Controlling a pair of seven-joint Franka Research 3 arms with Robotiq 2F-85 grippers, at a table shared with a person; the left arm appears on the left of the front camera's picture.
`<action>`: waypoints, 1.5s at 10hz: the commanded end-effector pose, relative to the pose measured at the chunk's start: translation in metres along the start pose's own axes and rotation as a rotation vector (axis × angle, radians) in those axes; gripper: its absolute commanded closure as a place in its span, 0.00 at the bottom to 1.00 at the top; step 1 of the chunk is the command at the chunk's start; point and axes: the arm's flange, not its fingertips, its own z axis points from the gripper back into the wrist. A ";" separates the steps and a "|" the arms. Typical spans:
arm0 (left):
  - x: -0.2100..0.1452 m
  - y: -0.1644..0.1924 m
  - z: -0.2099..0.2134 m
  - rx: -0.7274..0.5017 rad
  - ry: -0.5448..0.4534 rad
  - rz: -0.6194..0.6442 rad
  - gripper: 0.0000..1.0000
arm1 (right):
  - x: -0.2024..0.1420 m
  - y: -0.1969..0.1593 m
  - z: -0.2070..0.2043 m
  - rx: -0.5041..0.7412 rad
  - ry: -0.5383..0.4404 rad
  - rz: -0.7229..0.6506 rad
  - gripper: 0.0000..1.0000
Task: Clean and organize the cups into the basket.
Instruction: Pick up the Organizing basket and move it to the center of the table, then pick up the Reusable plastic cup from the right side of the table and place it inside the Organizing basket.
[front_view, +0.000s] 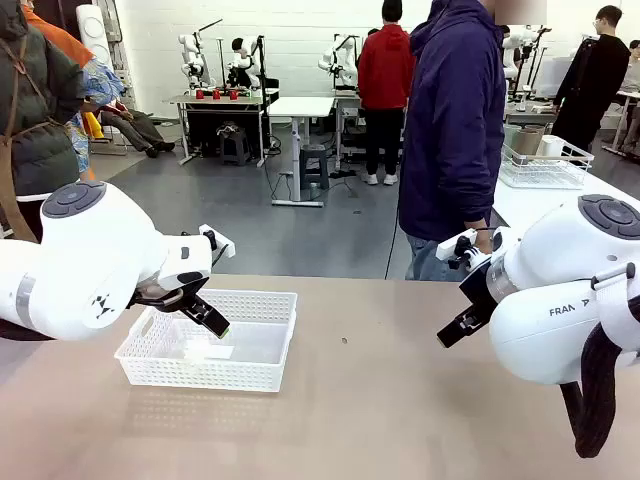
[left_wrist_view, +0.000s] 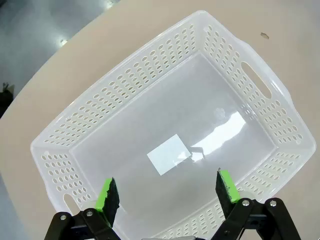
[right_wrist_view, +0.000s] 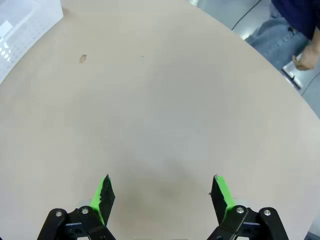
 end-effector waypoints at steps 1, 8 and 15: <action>0.000 0.000 0.000 0.000 0.000 0.000 0.00 | 0.000 0.000 0.000 0.000 0.000 0.000 0.00; 0.000 0.000 0.000 0.000 0.000 0.000 0.00 | 0.000 0.000 0.000 0.000 0.000 0.000 0.00; 0.000 0.000 0.000 0.000 0.000 0.000 0.00 | 0.000 0.000 0.000 0.000 0.000 0.000 0.00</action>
